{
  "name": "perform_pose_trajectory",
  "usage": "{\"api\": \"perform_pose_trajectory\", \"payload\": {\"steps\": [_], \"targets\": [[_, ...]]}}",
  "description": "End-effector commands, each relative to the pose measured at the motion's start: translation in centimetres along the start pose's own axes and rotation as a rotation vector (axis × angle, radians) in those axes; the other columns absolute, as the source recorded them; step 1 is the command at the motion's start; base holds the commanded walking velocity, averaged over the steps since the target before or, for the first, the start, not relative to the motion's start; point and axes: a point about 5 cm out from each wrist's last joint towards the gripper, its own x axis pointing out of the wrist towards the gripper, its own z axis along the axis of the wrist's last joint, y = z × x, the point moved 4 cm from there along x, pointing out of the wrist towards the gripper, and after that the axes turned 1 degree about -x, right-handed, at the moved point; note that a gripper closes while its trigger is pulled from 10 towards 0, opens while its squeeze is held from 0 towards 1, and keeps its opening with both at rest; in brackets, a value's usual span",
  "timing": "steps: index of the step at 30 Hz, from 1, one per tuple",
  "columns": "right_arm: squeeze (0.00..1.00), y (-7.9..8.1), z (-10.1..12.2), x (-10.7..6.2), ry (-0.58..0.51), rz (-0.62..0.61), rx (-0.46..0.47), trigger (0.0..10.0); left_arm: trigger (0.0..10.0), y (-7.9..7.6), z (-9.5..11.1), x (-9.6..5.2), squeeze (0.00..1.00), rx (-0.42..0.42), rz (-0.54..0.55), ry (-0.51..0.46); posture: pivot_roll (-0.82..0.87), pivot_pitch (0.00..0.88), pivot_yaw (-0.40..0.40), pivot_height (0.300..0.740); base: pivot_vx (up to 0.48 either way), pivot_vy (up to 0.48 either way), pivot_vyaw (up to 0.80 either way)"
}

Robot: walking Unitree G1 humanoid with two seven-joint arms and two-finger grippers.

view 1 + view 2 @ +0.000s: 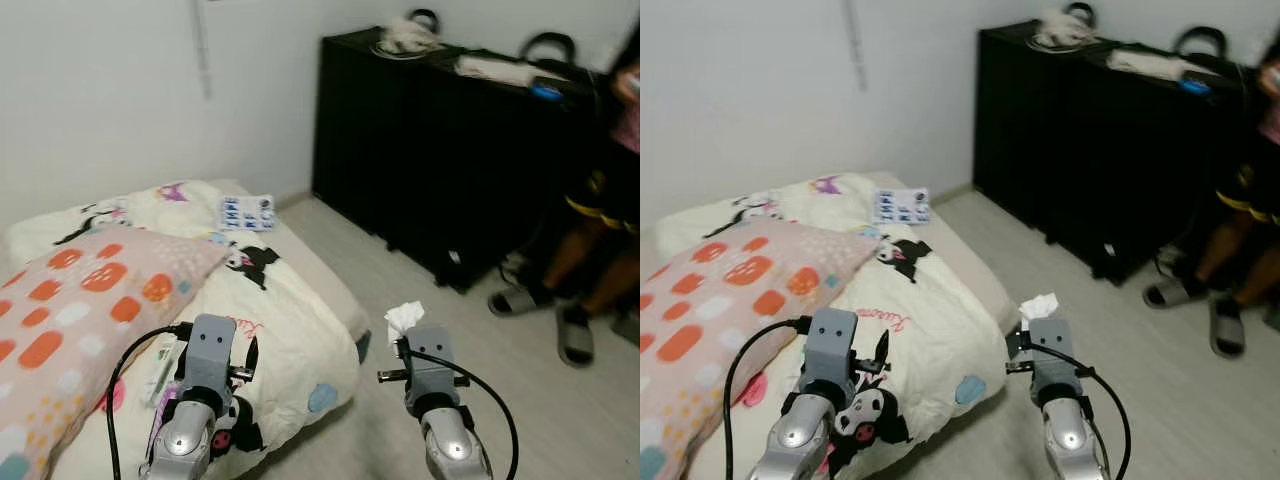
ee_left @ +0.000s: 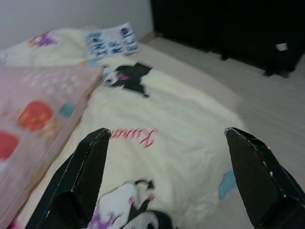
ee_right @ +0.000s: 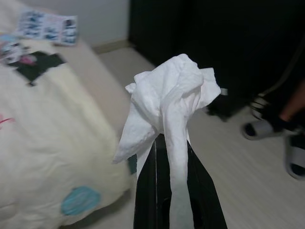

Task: Clean up the room

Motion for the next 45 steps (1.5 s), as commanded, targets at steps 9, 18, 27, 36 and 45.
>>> {"api": "perform_pose_trajectory", "payload": {"steps": [9, 18, 27, 36, 45], "targets": [[0.00, -0.12, -0.45, -0.21, 0.014, 0.000, 0.000, 10.0, 10.0, 0.00, -0.41, -0.21, 0.00, 0.004, 0.004, 0.012, -0.04, 0.147, 0.022, 0.726, 0.000, 0.000, -0.80], [0.00, -0.15, -0.39, -0.16, 0.011, -0.001, -0.003, 10.0, 10.0, 0.05, -0.32, -0.12, 0.00, 0.005, 0.006, 0.008, -0.04, 0.142, 0.022, 0.726, 0.000, 0.000, -0.80], [0.00, -0.22, -0.38, -0.12, 0.011, -0.002, -0.002, 10.0, 10.0, -0.01, -0.23, 0.01, 0.00, 0.007, 0.002, 0.004, -0.04, 0.132, 0.024, 0.726, 0.000, 0.000, -0.80], [0.00, -0.27, -0.44, -0.13, 0.014, -0.003, -0.003, 10.0, 10.0, -0.06, -0.26, 0.05, 0.00, 0.007, 0.001, 0.006, -0.04, 0.132, 0.025, 0.726, 0.000, 0.000, -0.80], [0.00, -0.26, -0.85, -0.25, 0.028, -0.011, -0.003, 10.0, 10.0, 0.23, -0.47, 0.09, 0.00, 0.015, 0.004, 0.013, -0.03, 0.136, 0.029, 0.726, 0.000, 0.000, -0.80]]}}
